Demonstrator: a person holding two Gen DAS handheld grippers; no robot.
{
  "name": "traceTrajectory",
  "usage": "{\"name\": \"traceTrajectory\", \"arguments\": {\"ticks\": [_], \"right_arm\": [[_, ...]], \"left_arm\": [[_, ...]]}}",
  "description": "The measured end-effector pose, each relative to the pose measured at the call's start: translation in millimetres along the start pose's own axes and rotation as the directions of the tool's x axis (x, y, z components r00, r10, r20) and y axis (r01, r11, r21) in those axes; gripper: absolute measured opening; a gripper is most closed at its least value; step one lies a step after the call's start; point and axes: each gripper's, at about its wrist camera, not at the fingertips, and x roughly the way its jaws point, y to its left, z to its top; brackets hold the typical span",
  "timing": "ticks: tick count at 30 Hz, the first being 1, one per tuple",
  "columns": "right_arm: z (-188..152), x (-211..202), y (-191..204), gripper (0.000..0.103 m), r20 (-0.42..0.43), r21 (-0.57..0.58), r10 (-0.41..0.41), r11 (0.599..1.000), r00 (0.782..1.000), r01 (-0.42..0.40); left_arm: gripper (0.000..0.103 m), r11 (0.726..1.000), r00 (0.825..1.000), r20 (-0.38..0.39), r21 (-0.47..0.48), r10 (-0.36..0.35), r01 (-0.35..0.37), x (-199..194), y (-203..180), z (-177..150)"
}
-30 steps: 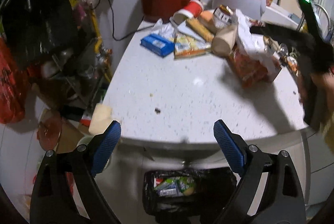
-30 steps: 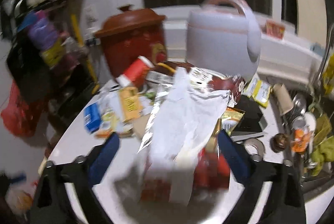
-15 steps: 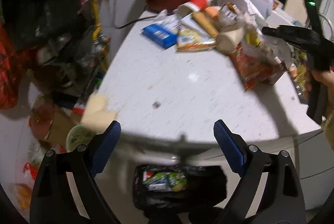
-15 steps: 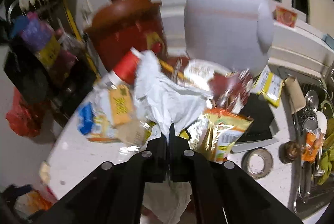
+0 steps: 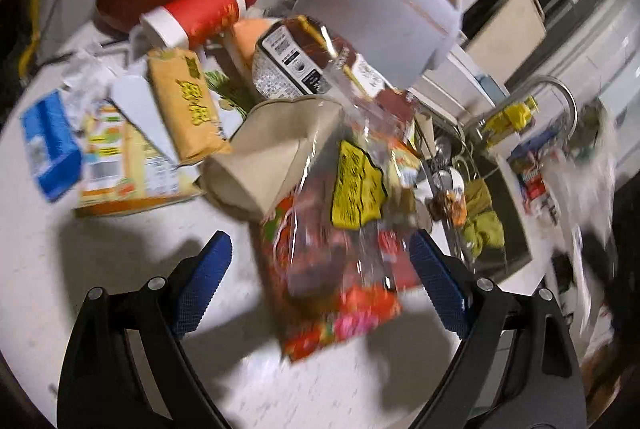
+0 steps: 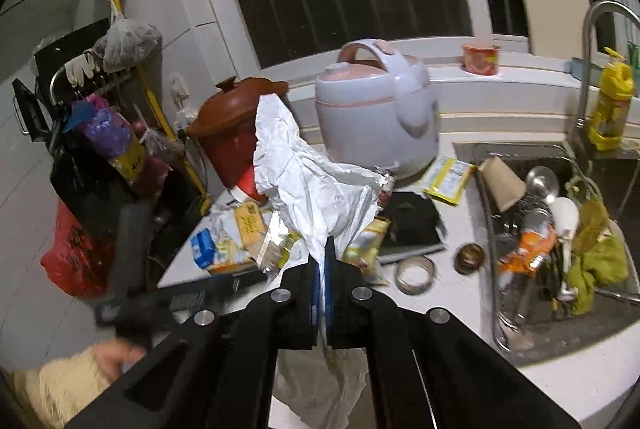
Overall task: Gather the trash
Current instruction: 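Grasp the white plastic wrapper with the right tool while the left tool grasps a clear wrapper, then lower both wrappers into the black trash bag and release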
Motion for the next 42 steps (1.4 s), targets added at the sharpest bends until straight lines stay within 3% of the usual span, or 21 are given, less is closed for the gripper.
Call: {"name": "traceTrajectory", "arguments": {"ticks": [1, 2, 5, 9, 14, 19, 22, 25, 27, 29, 36, 38, 42], "right_arm": [[-3.6, -2.3, -2.6, 0.002, -0.004, 0.007, -0.003, 1.0, 1.0, 0.003], [-7.2, -4.0, -7.2, 0.002, -0.009, 0.018, -0.011, 1.0, 1.0, 0.011], [-12.8, -5.1, -17.9, 0.002, -0.015, 0.044, -0.017, 0.999, 1.0, 0.018], [-14.3, -6.9, -22.5, 0.002, -0.017, 0.065, 0.005, 0.998, 1.0, -0.004], [-13.6, -9.2, -7.9, 0.002, -0.018, 0.036, 0.055, 0.998, 0.998, -0.054], [-18.8, -11.9, 18.9, 0.002, -0.047, 0.0, 0.159, 0.987, 0.986, -0.16], [-29.8, -13.3, 45.0, 0.002, -0.097, -0.054, 0.248, 0.966, 0.964, -0.254], [-50.7, -12.7, 74.3, 0.002, -0.187, -0.115, 0.326, 0.93, 0.927, -0.35], [-71.0, -9.5, 93.8, 0.002, -0.263, -0.169, 0.346, 0.903, 0.901, -0.396], [-98.1, -0.9, 110.4, 0.002, -0.365, -0.184, 0.366, 0.873, 0.856, -0.452], [-200.0, 41.7, 134.3, 0.002, -0.617, -0.187, 0.304, 0.839, 0.726, -0.51], [-237.4, 66.3, 126.2, 0.002, -0.677, -0.15, 0.275, 0.857, 0.683, -0.494], [-303.2, 114.8, 109.3, 0.002, -0.757, -0.142, 0.179, 0.893, 0.628, -0.426]], "left_arm": [[0.054, 1.0, 1.0, -0.017, -0.016, -0.024, 0.024, 7.4, 2.9, 1.9], [0.016, 0.999, 0.998, -0.05, -0.031, -0.046, 0.045, 15.4, 5.0, 2.2], [0.003, 0.995, 0.995, -0.051, -0.065, -0.083, 0.079, 17.7, 10.7, -1.4], [0.0, 0.98, 0.981, 0.01, -0.048, -0.192, 0.192, -12.6, 4.9, -4.6], [0.0, 0.964, 0.963, 0.047, 0.01, -0.266, 0.266, -65.4, -0.2, -11.1], [0.0, 0.963, 0.96, 0.075, 0.05, -0.268, 0.265, -132.6, 15.3, -40.8], [0.0, 0.98, 0.98, 0.051, 0.05, -0.193, 0.19, -167.8, 33.8, -75.8], [0.0, 0.996, 0.997, -0.003, 0.036, -0.078, 0.078, -192.7, 56.3, -117.2], [0.0, 1.0, 0.998, -0.055, 0.006, -0.024, 0.025, -202.1, 69.6, -144.8], [0.0, 0.999, 0.992, -0.123, -0.019, 0.035, -0.038, -203.1, 83.1, -178.6], [0.0, 0.987, 0.945, -0.315, -0.099, 0.089, -0.126, -143.6, 132.5, -265.1], [0.0, 0.984, 0.931, -0.353, -0.108, 0.093, -0.14, -121.7, 146.1, -282.9], [0.0, 0.974, 0.893, -0.431, -0.11, 0.132, -0.197, -54.2, 178.7, -310.5]]}}
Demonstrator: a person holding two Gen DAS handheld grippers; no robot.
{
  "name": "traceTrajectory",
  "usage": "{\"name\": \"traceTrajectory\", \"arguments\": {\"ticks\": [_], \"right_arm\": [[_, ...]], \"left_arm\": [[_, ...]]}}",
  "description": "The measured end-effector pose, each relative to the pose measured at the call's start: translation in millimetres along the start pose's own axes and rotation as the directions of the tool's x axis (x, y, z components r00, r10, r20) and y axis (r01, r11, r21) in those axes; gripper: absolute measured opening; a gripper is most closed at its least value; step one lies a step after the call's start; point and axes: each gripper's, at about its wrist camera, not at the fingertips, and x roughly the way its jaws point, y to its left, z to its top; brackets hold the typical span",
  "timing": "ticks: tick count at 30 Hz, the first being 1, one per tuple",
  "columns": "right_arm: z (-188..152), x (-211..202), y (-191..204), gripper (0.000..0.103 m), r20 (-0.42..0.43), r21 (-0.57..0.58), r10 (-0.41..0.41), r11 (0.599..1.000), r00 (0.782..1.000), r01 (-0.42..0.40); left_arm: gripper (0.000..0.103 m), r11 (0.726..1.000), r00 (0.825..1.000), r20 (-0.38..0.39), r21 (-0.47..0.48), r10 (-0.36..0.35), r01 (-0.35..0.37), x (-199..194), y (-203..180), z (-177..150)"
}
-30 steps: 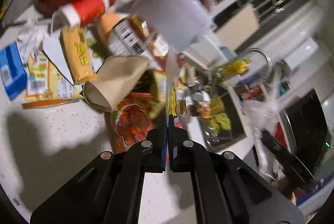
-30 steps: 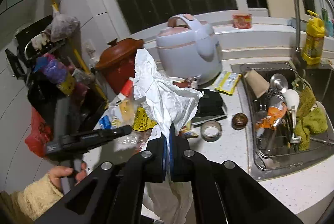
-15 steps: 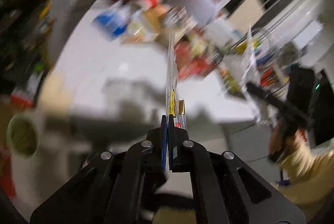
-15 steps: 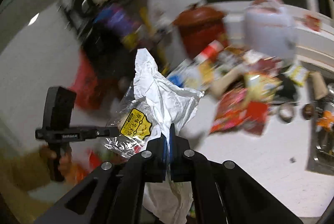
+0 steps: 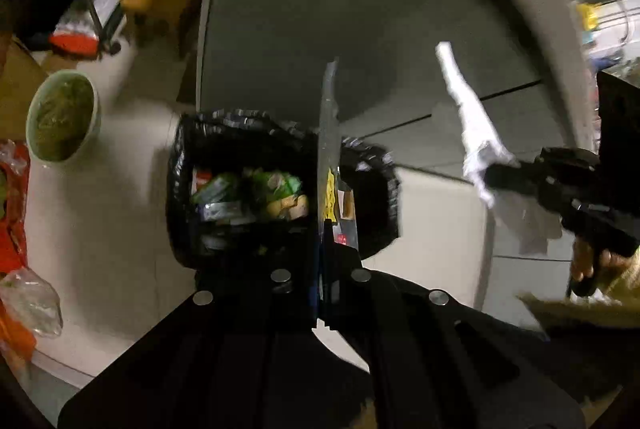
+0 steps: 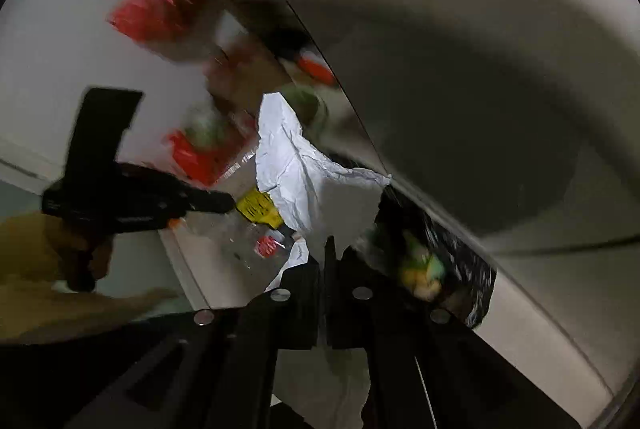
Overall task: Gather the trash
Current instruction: 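Lower both wrappers into the black trash bag and release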
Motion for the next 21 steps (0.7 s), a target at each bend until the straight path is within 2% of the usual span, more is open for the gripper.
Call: {"name": "traceTrajectory", "arguments": {"ticks": [4, 8, 10, 11, 12, 13, 14, 15, 19, 21], "right_arm": [[-14.0, 78.3, -32.0, 0.002, -0.115, 0.072, -0.058, 0.995, 0.992, 0.067], [-31.5, 144.8, -53.1, 0.002, -0.22, 0.094, -0.099, 0.988, 0.971, 0.122], [-34.0, 169.3, -64.7, 0.008, -0.264, 0.081, -0.129, 0.985, 0.956, 0.155], [-37.4, 183.1, -69.4, 0.018, -0.284, 0.072, -0.153, 0.981, 0.946, 0.181], [-39.1, 190.9, -71.5, 0.044, -0.298, 0.072, -0.167, 0.978, 0.94, 0.196], [-41.2, 197.3, -74.8, 0.059, -0.304, 0.07, -0.193, 0.972, 0.933, 0.224], [-42.8, 200.0, -77.1, 0.06, -0.3, 0.068, -0.216, 0.967, 0.929, 0.247], [-43.9, 201.9, -80.1, 0.06, -0.3, 0.071, -0.223, 0.964, 0.927, 0.255], [-47.0, 193.2, -81.7, 0.064, -0.302, 0.099, -0.228, 0.958, 0.926, 0.268], [-44.0, 177.3, -77.1, 0.068, -0.289, 0.117, -0.221, 0.958, 0.932, 0.264]], "left_arm": [[0.0, 0.998, 0.994, -0.092, 0.007, 0.058, -0.058, 72.1, 19.0, 3.4], [0.0, 0.992, 0.97, -0.206, 0.03, 0.127, -0.123, 136.9, 35.6, 6.4], [0.0, 0.984, 0.951, -0.256, 0.036, 0.175, -0.172, 160.8, 45.3, 5.5], [0.005, 0.982, 0.941, -0.28, 0.034, 0.189, -0.187, 169.2, 49.2, 4.2], [0.017, 0.977, 0.932, -0.294, 0.04, 0.213, -0.211, 173.7, 50.9, 3.1], [0.026, 0.966, 0.92, -0.298, 0.055, 0.257, -0.252, 176.5, 53.1, 2.1], [0.045, 0.956, 0.912, -0.29, 0.067, 0.291, -0.284, 176.1, 54.0, 2.3], [0.051, 0.95, 0.911, -0.268, 0.074, 0.312, -0.303, 171.9, 53.7, 2.2], [0.052, 0.945, 0.916, -0.231, 0.073, 0.327, -0.319, 150.7, 47.8, 3.5], [0.052, 0.941, 0.926, -0.167, 0.073, 0.337, -0.33, 122.5, 35.3, 7.5]]}}
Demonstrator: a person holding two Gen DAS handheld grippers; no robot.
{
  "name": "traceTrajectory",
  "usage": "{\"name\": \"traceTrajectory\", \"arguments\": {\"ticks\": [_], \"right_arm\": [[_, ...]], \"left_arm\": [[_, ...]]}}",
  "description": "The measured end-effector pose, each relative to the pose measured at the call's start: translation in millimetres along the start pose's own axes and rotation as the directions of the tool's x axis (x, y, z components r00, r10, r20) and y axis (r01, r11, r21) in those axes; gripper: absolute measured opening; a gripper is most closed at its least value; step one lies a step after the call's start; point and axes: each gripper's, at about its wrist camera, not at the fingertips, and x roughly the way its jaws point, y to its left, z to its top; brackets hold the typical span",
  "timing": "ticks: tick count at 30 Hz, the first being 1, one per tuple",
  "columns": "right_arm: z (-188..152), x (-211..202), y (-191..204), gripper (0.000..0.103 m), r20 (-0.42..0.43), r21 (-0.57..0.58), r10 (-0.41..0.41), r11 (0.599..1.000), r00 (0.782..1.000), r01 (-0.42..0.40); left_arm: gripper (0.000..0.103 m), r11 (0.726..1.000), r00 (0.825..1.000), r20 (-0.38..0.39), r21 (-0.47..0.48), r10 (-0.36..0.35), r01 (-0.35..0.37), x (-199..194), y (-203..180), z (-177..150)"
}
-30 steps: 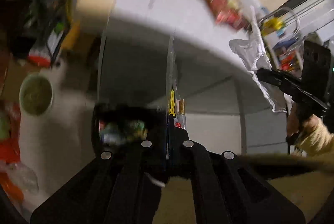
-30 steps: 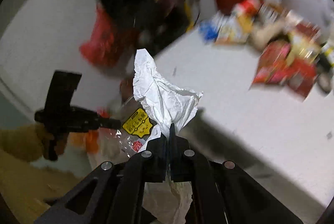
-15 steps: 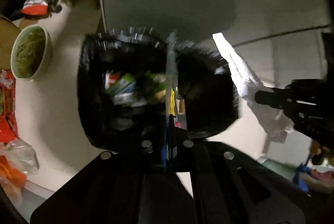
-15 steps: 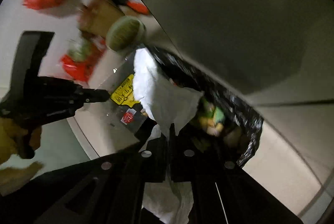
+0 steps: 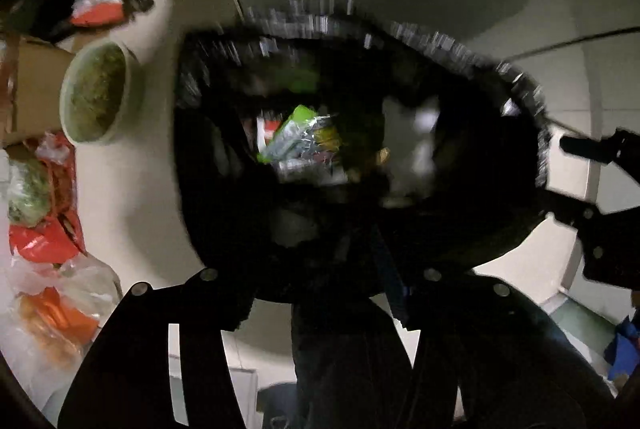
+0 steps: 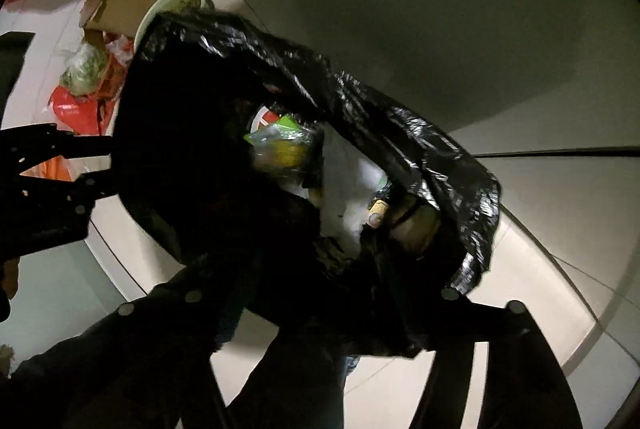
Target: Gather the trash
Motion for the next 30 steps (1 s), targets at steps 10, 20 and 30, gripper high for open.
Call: {"name": "traceTrajectory", "arguments": {"ticks": [10, 20, 30], "right_arm": [[-5.7, -215.9, 37.4, 0.083, 0.373, -0.105, 0.136, 0.989, 0.918, -0.104], [-8.6, -455.6, 31.5, 0.098, 0.863, 0.047, -0.085, 0.995, 0.498, 0.088], [-24.2, -552.4, -13.8, 0.098, 0.884, 0.366, -0.363, 0.93, 0.295, 0.049]], "left_arm": [[0.076, 0.996, 0.895, 0.446, -0.09, 0.033, 0.008, -227.1, -17.5, 6.3], [0.088, 0.981, 0.513, 0.842, -0.195, 0.165, 0.005, -440.7, -33.9, 36.4], [0.088, 0.989, 0.349, 0.925, -0.145, 0.151, -0.042, -532.4, -74.1, 53.4]]}}
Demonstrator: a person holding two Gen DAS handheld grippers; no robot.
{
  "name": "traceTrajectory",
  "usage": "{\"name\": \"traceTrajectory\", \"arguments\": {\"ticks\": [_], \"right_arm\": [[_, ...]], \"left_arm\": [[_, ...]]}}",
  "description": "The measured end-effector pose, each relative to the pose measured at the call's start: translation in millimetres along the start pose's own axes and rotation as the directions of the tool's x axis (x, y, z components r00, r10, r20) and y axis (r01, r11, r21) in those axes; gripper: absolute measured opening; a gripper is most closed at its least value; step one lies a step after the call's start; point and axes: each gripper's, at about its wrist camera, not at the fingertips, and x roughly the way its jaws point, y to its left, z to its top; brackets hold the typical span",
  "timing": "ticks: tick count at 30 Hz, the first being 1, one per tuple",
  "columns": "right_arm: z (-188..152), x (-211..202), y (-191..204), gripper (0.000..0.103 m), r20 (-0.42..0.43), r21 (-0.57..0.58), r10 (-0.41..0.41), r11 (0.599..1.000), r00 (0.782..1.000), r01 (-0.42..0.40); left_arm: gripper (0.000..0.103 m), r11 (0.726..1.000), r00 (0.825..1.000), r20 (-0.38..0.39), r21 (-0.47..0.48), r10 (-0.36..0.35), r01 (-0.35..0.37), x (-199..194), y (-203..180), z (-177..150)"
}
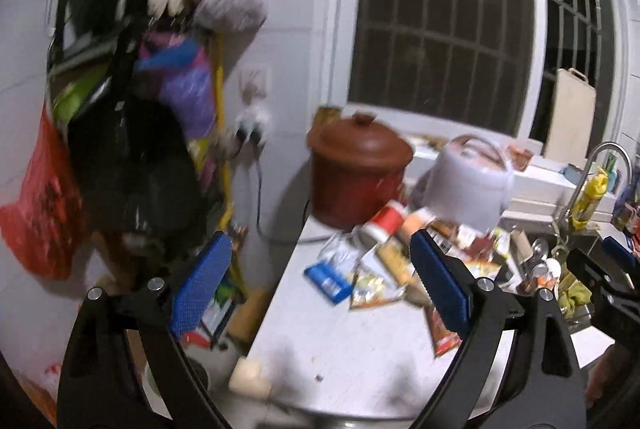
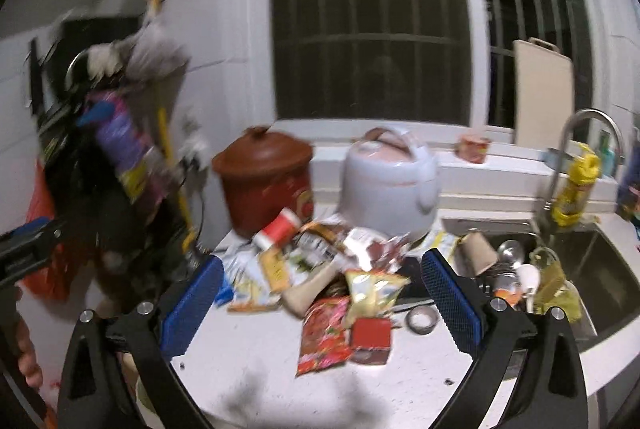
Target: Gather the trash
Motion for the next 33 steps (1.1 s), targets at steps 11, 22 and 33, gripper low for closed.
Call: {"name": "traceTrajectory", "arguments": {"ticks": [11, 22, 33], "right_arm": [[27.8, -29.6, -28.1, 0.098, 0.023, 0.058, -0.141, 0.988, 0.99, 0.14], [37.4, -40.2, -42.4, 0.098, 0.041, 0.085, -0.196, 0.978, 0.98, 0.192], [38.1, -43.8, -55.8, 0.098, 0.036, 0.103, -0.245, 0.965, 0.969, 0.24]], "left_arm": [[0.093, 0.988, 0.995, 0.067, 0.141, -0.074, 0.064, -11.6, -65.3, 29.4], [0.093, 0.98, 0.991, 0.034, 0.158, -0.129, 0.122, -3.9, -95.0, 31.0], [0.093, 0.969, 0.987, 0.0, 0.192, -0.16, 0.157, 2.2, -116.5, 27.0]]}}
